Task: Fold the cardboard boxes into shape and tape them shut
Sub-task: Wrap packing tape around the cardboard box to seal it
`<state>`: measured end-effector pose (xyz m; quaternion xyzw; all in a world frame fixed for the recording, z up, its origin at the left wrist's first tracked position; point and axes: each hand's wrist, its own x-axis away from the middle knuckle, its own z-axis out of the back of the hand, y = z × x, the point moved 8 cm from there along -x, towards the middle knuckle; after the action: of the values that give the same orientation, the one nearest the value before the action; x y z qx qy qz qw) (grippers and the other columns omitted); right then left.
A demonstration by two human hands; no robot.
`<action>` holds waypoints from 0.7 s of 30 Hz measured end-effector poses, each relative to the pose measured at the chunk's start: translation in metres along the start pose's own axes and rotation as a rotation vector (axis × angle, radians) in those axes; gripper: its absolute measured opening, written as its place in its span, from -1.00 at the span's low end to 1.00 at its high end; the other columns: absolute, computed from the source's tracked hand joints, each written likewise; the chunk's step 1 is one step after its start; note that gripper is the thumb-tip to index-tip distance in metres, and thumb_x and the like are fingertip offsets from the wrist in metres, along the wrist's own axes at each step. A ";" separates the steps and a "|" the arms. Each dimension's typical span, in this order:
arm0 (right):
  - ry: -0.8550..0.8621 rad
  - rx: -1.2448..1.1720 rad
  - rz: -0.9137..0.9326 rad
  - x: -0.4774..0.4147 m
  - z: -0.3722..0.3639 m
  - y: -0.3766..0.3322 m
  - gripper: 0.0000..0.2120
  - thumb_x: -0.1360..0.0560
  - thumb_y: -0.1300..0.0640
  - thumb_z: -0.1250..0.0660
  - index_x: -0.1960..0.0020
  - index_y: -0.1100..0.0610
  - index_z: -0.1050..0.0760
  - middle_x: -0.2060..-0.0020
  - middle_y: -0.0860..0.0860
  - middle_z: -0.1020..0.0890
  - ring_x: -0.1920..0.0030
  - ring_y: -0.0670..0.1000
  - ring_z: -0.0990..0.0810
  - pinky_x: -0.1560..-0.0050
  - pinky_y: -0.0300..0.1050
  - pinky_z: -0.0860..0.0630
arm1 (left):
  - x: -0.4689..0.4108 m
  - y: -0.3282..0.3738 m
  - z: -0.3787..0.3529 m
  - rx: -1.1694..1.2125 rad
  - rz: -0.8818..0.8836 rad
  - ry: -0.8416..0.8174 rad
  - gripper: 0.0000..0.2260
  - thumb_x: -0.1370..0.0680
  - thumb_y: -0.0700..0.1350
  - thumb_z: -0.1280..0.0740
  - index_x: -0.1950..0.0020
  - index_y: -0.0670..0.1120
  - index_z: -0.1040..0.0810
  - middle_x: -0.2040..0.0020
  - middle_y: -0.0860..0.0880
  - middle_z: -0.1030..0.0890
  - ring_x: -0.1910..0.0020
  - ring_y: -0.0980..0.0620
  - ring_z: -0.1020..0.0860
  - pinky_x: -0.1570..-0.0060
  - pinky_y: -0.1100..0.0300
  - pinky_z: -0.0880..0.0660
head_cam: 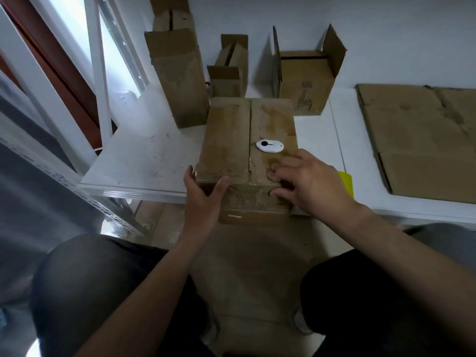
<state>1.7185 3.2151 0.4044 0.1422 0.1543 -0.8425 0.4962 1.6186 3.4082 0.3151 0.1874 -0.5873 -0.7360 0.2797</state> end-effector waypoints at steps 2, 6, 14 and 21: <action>0.017 0.013 0.002 0.000 0.000 -0.001 -0.76 -0.31 -0.05 -0.59 0.11 -0.04 -0.60 0.06 -0.14 -0.64 0.01 -0.04 -0.46 0.33 -0.18 -0.46 | 0.006 0.002 -0.001 -0.064 0.016 0.026 0.08 -0.26 0.60 -0.26 -0.61 0.13 0.06 -0.49 0.02 -0.40 -0.30 0.08 -0.52 -0.14 0.15 -0.58; 0.021 0.006 -0.024 0.000 0.001 -0.003 -0.76 -0.30 -0.04 -0.60 0.13 -0.02 -0.60 0.06 -0.13 -0.64 0.02 0.01 -0.50 0.32 -0.13 -0.52 | 0.008 0.004 0.008 -0.445 0.082 0.082 0.10 -0.32 0.63 -0.02 -0.64 -0.02 0.14 -0.63 -0.19 -0.08 -0.59 -0.25 -0.12 -0.50 -0.27 -0.22; -0.148 0.002 -0.144 -0.002 0.008 -0.011 -0.63 -0.45 0.08 -0.49 -0.24 -0.03 -0.60 -0.13 -0.05 -0.63 -0.14 0.09 -0.50 -0.06 0.02 -0.52 | 0.045 0.079 -0.072 -0.756 -0.644 -0.086 -0.40 -0.64 -0.04 -0.13 -0.64 -0.14 -0.01 -0.63 -0.12 -0.15 -0.63 0.00 -0.02 -0.59 -0.12 -0.08; -0.223 -0.367 -0.494 0.067 0.028 0.077 -0.29 -0.29 -0.15 -0.63 -0.31 -0.25 -0.33 -0.17 -0.13 -0.52 -0.13 -0.03 -0.47 0.00 -0.11 -0.45 | 0.045 0.079 -0.089 -1.100 -0.647 -0.145 -0.46 -0.64 -0.01 0.00 -0.64 -0.06 -0.09 -0.67 -0.07 -0.02 -0.64 -0.05 0.09 -0.58 -0.22 0.11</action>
<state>1.7523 3.1156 0.3941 -0.0846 0.2780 -0.9060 0.3078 1.6524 3.3003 0.3727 0.1341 -0.0550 -0.9877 0.0582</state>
